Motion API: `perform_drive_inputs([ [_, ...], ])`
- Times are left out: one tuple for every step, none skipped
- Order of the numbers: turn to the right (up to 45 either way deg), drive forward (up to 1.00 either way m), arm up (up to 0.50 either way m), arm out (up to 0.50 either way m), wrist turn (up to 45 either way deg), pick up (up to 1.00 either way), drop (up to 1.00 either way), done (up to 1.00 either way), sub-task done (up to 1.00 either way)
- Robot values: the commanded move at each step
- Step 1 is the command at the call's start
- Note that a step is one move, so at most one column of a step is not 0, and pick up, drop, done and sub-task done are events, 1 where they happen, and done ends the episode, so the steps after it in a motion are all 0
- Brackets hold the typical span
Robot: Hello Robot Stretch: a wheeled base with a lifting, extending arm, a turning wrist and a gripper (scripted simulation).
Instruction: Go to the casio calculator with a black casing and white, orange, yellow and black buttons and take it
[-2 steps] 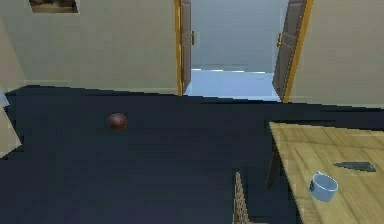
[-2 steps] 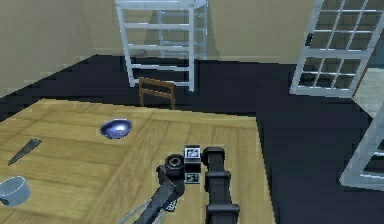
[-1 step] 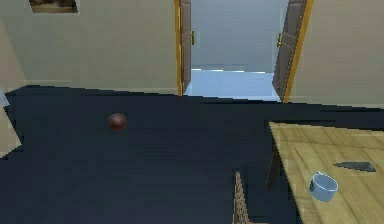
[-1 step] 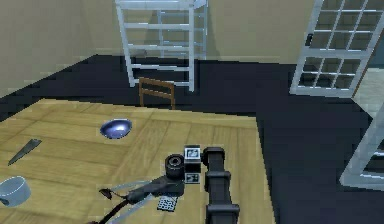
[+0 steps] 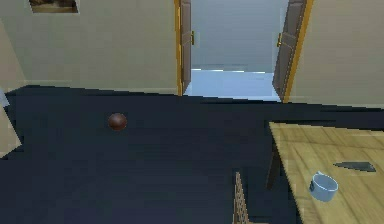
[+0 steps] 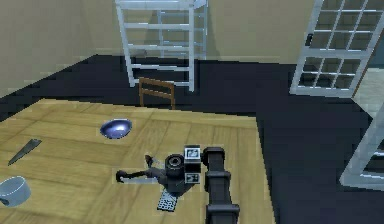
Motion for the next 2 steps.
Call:
perform_drive_inputs([
  [0.0,0.0,0.0,0.0,30.0,0.0,0.0,0.0,0.0],
  [0.0,0.0,-0.3,0.0,0.0,0.0,0.0,0.0,0.0],
])
